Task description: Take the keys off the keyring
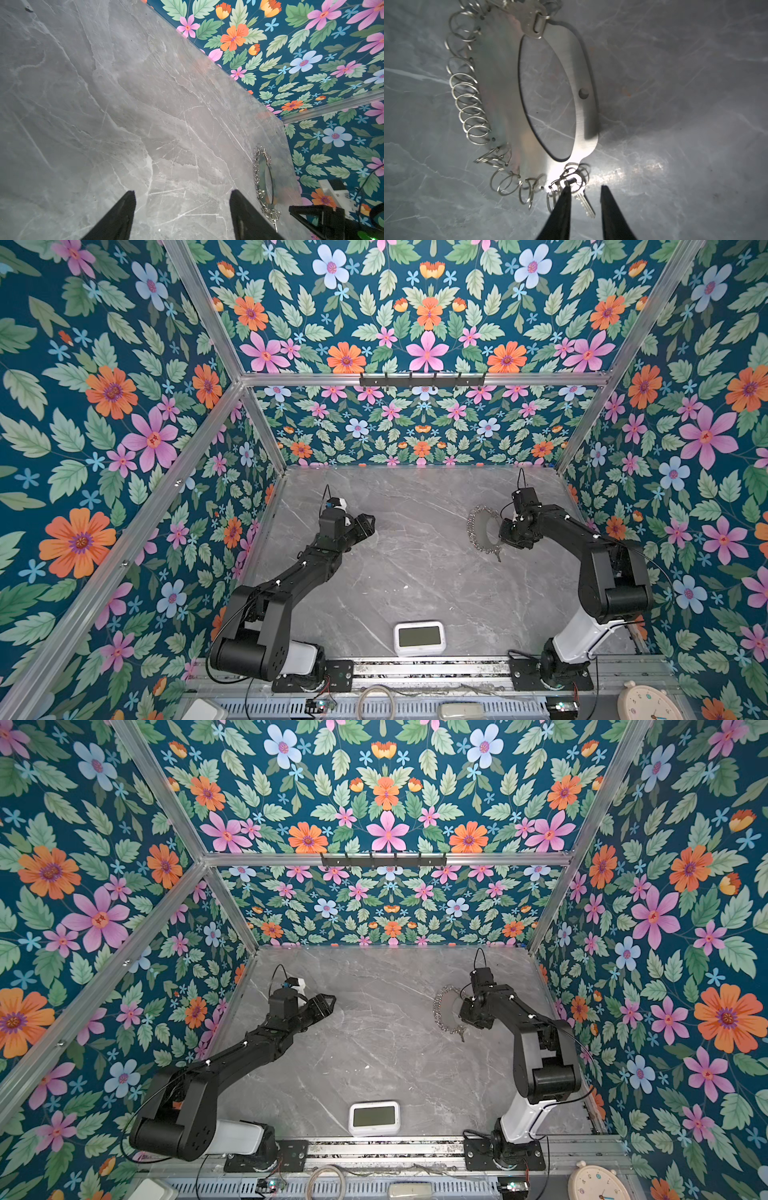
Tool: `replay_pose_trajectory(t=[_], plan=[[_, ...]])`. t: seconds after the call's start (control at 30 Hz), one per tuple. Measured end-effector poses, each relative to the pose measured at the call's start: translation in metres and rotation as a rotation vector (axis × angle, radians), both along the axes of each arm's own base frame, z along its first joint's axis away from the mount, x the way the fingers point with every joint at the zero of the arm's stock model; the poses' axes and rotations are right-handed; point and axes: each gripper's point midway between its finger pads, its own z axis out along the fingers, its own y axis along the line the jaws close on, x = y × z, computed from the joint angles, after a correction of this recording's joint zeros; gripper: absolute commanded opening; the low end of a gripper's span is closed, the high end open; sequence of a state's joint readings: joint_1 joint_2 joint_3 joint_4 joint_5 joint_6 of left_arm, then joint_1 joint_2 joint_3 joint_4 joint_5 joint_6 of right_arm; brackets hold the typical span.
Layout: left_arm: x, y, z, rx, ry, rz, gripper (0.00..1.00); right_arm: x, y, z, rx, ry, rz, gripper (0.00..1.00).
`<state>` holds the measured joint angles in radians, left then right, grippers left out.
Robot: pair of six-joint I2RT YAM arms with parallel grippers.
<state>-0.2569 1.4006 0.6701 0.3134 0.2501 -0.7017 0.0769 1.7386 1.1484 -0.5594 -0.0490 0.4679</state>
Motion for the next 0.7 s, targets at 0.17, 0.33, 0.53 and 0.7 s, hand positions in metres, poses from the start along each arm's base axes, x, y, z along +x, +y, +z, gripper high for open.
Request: replay_pose_trajectory(t=[0.17, 0.33, 0.53, 0.7], plan=[[0.0, 0.0, 0.0, -0.004, 0.001, 0.0, 0.74, 0.013, 0.0, -0.009, 0.004, 0.019, -0.027, 0.04], [-0.002, 0.0, 0.003, -0.007, -0.005, -0.001, 0.74, 0.012, 0.0, -0.022, 0.003, 0.056, -0.038, 0.0], [-0.002, 0.0, 0.004, -0.007, -0.008, -0.001, 0.74, 0.001, 0.011, -0.034, 0.006, 0.093, -0.021, 0.0], [-0.002, 0.0, 0.004, -0.006, -0.011, -0.001, 0.74, -0.003, 0.021, -0.035, 0.014, 0.077, -0.016, 0.0]])
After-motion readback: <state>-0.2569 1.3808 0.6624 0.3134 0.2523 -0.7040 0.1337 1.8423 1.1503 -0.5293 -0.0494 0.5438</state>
